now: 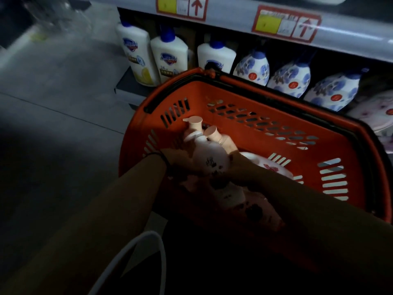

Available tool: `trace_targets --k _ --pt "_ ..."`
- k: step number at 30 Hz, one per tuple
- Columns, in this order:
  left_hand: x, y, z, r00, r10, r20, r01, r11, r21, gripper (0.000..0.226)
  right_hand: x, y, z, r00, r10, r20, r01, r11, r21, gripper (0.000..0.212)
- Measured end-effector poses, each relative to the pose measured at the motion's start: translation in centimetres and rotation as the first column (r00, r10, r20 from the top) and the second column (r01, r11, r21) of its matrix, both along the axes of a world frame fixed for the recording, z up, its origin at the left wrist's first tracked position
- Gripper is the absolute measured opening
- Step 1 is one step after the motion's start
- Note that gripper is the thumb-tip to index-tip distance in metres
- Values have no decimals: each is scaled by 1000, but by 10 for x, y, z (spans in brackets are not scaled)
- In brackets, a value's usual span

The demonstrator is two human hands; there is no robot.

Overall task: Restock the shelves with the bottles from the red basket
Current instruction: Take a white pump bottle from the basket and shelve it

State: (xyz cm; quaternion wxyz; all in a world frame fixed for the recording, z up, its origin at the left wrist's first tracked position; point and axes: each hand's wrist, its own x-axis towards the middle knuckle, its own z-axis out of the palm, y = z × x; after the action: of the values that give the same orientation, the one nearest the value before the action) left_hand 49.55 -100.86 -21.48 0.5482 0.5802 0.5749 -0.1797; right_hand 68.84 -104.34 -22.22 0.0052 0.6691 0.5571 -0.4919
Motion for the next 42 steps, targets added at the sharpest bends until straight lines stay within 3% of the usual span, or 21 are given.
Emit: trace_targets --k 2,4,6,10,12,14,17,21,27,29,34,42 --pt "3 -3 1 987 67 143 -63 997 -32 48 12 -6 9 991 -112 -73 116 992 56 88" --pt "7 -9 12 959 156 238 -166 986 22 43 21 -7 26 960 -210 -184 214 977 4 91" --pt "8 -18 26 924 217 316 -256 963 87 40 21 -5 49 952 -212 -219 222 975 21 91" --pt "15 -33 67 820 310 481 -439 880 181 20 24 -4 96 945 -177 -275 218 968 123 83" --pt "19 -39 93 730 394 558 -560 813 158 27 27 -5 123 928 -183 -323 247 955 167 72" --pt "23 -43 121 697 421 580 -609 775 169 38 29 -7 153 918 -161 -363 251 944 216 58" --pt "29 -42 166 639 383 667 -645 740 193 31 32 -11 196 912 -132 -388 267 909 319 48" --pt "45 -32 223 578 253 776 -665 697 268 35 39 -13 253 863 -219 -454 437 775 457 63" --pt "76 -4 314 424 27 905 -679 670 299 81 68 6 344 810 -159 -565 535 593 601 64" --pt "90 7 344 411 -24 911 -678 660 324 85 79 16 373 787 -130 -603 565 544 620 64" --pt "126 50 417 365 -154 918 -717 583 382 66 105 48 443 761 -78 -644 613 411 675 60" --pt "188 125 476 390 -328 861 -702 500 508 75 155 106 497 701 -71 -710 701 250 668 55"
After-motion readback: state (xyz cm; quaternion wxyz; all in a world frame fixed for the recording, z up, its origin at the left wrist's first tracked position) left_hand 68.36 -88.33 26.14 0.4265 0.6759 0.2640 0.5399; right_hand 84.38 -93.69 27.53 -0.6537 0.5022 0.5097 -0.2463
